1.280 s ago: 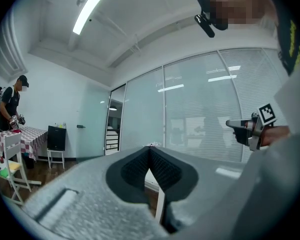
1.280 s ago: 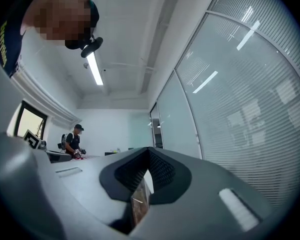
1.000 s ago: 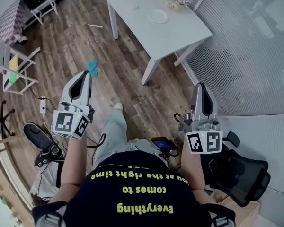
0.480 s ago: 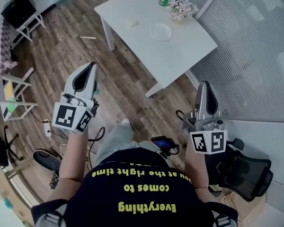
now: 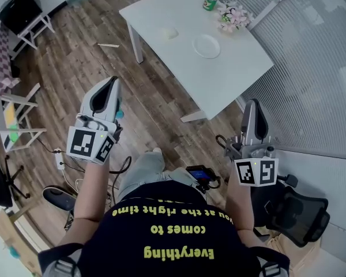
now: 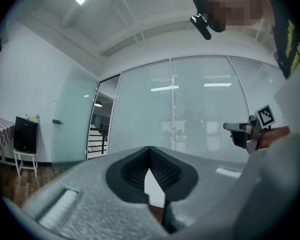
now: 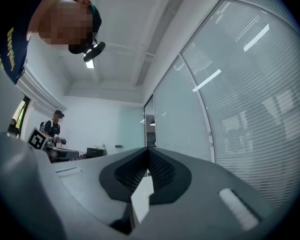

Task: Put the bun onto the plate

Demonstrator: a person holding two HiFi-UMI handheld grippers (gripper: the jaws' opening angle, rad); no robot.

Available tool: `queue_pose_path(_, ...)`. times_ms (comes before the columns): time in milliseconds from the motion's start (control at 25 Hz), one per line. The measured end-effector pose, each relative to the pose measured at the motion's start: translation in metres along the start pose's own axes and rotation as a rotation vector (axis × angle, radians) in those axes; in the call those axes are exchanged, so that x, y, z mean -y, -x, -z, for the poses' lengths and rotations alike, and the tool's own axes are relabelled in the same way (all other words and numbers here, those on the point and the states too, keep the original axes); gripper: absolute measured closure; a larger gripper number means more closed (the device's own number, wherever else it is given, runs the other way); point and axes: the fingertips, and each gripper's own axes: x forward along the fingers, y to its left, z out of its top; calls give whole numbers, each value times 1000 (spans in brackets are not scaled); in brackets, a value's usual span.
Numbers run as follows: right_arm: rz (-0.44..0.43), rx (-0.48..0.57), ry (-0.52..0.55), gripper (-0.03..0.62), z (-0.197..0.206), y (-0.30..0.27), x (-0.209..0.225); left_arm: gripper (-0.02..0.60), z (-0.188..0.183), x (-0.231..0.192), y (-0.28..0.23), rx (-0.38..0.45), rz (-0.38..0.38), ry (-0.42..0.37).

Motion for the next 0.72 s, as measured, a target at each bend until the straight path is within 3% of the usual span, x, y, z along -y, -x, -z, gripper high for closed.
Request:
queue_pose_path(480, 31, -37, 7, 588, 16, -19, 3, 581, 15, -22, 3, -33, -21, 21)
queue_pose_path(720, -4, -38, 6, 588, 24, -36, -7, 581, 27, -29, 4, -60, -35, 14)
